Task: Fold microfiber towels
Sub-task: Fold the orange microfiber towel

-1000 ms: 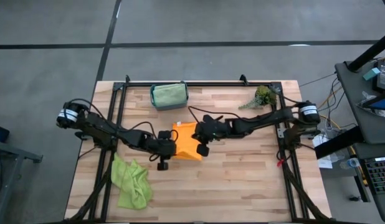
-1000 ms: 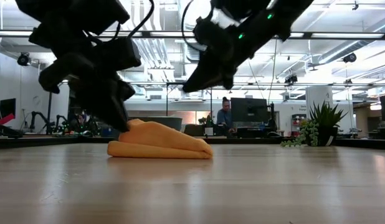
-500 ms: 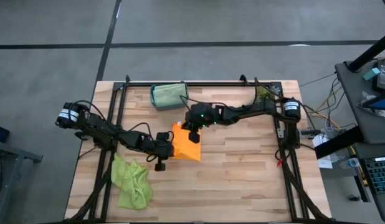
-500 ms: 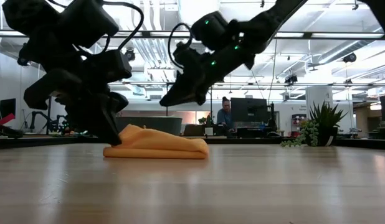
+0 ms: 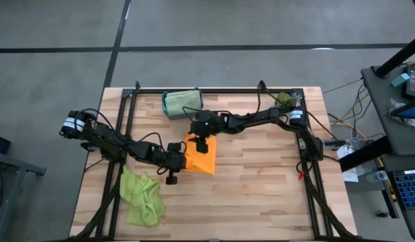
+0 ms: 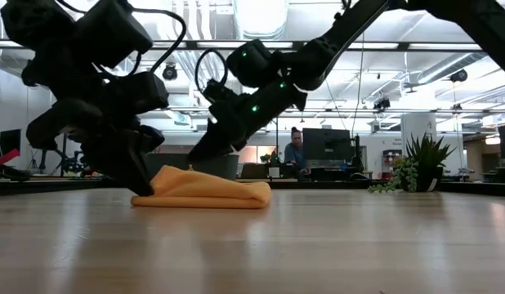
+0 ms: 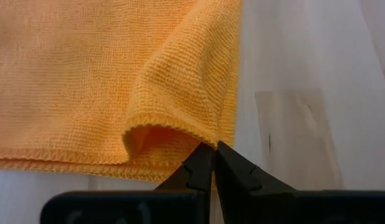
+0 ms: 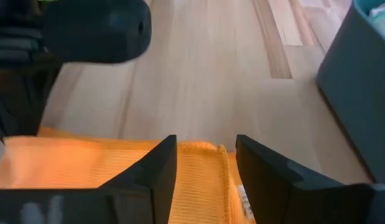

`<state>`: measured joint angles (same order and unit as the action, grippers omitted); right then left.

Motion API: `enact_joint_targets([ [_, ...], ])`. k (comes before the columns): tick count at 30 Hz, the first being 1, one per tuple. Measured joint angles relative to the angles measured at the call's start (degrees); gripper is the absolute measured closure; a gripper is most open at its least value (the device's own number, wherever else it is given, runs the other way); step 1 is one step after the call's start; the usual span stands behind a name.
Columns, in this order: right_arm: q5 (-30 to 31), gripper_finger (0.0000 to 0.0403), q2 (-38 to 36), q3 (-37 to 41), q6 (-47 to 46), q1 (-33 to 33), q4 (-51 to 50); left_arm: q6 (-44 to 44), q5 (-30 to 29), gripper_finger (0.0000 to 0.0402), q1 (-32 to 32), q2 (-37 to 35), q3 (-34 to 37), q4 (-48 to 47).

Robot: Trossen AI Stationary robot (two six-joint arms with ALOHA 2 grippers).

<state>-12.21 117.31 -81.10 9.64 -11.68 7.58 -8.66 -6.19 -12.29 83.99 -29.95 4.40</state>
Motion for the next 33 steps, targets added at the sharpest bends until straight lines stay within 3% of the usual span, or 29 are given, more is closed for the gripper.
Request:
enact_joint_targets([
  [19,-0.04,0.0304,3.79,0.50,0.43,-1.01,3.41,-1.91,-0.01,0.0401,0.42,-1.44,1.90,1.68],
  [27,-3.26,0.0386,3.50,0.37,2.57,-0.98,3.31,-3.02,-0.01,0.0401,0.44,-1.65,2.07,1.64],
  [33,-2.64,0.0394,3.50,0.37,2.45,-0.98,3.31,-3.18,-0.01,0.0401,0.44,-1.67,2.03,1.64],
])
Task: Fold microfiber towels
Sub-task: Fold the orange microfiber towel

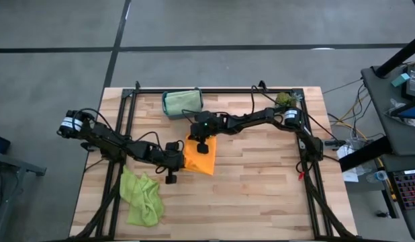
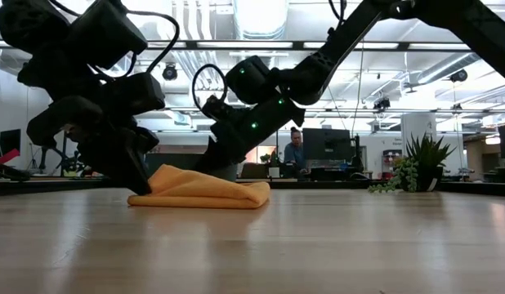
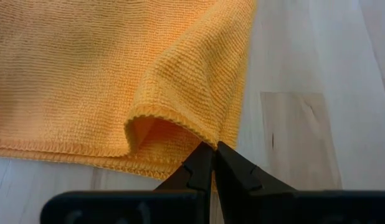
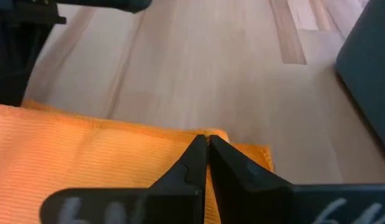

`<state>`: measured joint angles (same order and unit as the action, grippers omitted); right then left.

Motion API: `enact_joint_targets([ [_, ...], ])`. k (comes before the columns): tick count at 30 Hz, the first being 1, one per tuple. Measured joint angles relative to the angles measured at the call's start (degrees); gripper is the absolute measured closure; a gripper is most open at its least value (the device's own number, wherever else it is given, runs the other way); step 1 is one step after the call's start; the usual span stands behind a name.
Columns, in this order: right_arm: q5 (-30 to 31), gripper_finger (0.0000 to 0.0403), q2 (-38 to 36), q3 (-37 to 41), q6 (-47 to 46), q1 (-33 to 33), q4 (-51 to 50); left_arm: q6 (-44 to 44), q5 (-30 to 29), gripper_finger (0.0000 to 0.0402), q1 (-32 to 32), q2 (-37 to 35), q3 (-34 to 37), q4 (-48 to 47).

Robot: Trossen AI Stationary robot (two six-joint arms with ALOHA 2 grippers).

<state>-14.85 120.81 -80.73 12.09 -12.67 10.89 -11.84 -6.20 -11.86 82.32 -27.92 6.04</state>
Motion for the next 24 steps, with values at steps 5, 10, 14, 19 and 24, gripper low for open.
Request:
enact_joint_targets([
  [5,4.14,0.0395,-1.44,0.07,1.72,0.00,-0.72,-1.93,0.27,0.0401,0.00,-0.86,-0.02,-0.08],
  [10,9.25,0.0395,-2.64,0.04,3.30,0.00,-1.59,-4.35,0.35,0.0401,0.00,-2.63,0.00,-2.19],
  [14,10.96,0.0395,-2.64,0.07,4.20,-0.07,-1.74,-4.45,0.37,0.0401,0.00,-2.75,0.09,-2.95],
  [19,12.48,0.0395,-2.62,-0.07,4.76,0.00,-1.17,-6.37,0.39,0.0401,0.00,-2.75,0.11,-3.03],
  [24,12.51,0.0395,-2.62,0.02,5.69,0.00,1.40,-5.98,1.27,0.0401,0.00,-2.73,0.11,-2.66],
])
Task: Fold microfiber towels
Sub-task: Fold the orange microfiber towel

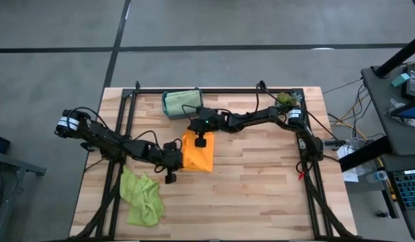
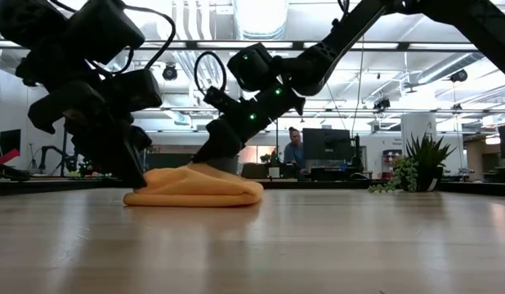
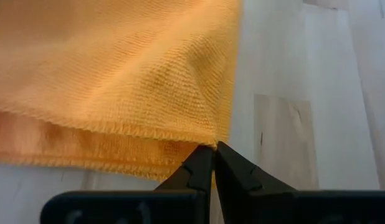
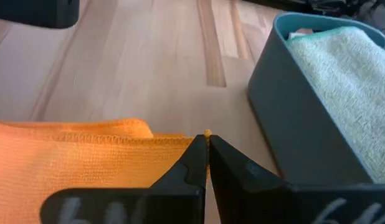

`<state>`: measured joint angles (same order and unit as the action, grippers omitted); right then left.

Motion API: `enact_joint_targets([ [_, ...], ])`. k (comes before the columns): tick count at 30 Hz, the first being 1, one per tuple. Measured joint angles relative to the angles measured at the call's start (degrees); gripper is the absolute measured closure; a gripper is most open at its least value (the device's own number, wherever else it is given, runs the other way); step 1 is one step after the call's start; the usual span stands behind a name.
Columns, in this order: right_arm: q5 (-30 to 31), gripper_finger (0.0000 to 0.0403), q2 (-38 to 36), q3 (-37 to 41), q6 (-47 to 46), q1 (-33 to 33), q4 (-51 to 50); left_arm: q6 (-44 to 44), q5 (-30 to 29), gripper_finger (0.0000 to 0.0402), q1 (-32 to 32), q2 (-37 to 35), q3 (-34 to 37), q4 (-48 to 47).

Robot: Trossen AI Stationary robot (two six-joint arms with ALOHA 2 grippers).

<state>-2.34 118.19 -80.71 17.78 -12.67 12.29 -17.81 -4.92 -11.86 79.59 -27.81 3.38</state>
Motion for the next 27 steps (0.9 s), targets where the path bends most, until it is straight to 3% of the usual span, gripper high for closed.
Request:
enact_joint_targets([
  [7,-0.01,0.0395,0.00,0.03,0.72,0.02,1.77,3.13,2.32,0.0401,0.01,0.04,-0.02,0.92],
  [15,-1.76,0.0393,0.04,0.03,0.22,0.04,1.73,0.24,2.92,0.0392,0.15,0.06,-0.04,0.61],
  [19,-3.66,0.0376,0.04,0.03,-1.52,0.02,1.77,0.36,3.12,0.0348,0.15,0.09,-0.08,0.58],
  [27,-3.66,0.0315,-0.40,-0.40,-2.59,0.00,1.34,0.29,3.19,0.0223,0.15,-1.98,-0.31,-1.51],
])
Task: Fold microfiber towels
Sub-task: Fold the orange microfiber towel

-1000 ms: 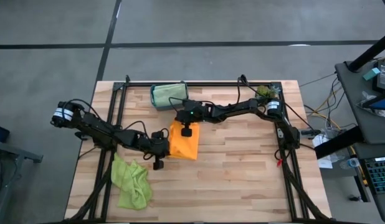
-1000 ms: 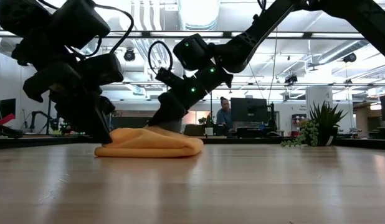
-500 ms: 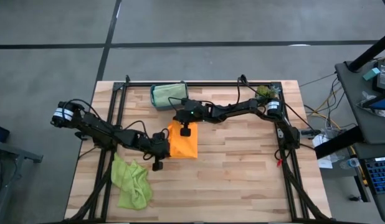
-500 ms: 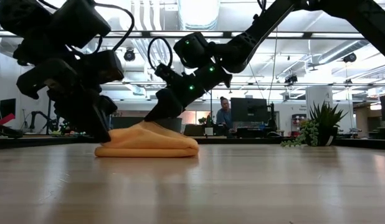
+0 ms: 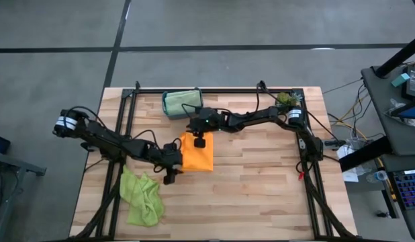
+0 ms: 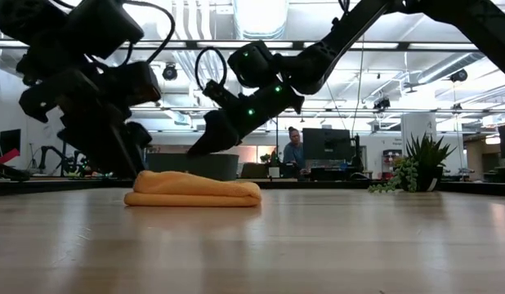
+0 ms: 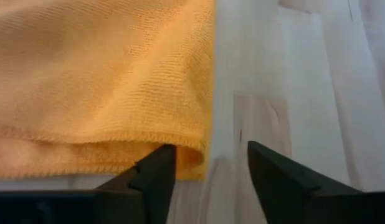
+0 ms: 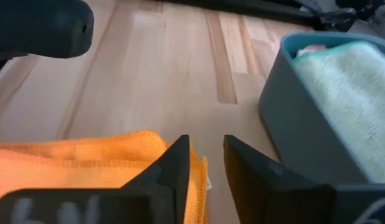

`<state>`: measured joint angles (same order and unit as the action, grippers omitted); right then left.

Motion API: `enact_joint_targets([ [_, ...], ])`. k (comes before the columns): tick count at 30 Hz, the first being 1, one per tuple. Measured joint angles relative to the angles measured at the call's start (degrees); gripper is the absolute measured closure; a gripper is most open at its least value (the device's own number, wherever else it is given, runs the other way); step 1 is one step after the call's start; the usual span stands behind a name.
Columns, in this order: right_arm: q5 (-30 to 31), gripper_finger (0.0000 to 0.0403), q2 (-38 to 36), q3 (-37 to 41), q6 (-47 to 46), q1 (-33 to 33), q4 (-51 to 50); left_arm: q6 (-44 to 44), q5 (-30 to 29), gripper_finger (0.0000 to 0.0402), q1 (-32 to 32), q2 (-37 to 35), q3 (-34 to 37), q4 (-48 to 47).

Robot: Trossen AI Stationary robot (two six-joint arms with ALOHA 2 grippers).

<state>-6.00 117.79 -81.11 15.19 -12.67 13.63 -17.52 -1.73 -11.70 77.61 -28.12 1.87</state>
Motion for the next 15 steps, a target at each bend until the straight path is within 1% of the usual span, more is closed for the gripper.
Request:
enact_joint_targets([
  [3,0.02,0.0297,-1.62,-0.06,0.18,0.00,-0.74,0.33,0.02,0.0193,0.00,-2.24,-0.30,-2.42],
  [6,-0.05,0.0286,-3.79,-0.12,0.23,0.29,-4.03,1.55,0.15,0.0182,0.00,-5.39,-0.41,-4.28],
  [11,-0.44,0.0285,-8.93,2.01,-0.22,2.97,-10.34,1.49,0.17,0.0185,0.00,-8.53,-0.21,-4.22],
  [15,-0.46,0.0297,-13.50,5.76,-2.84,6.82,-12.33,1.33,0.15,0.0198,0.00,-8.06,0.42,-4.44],
])
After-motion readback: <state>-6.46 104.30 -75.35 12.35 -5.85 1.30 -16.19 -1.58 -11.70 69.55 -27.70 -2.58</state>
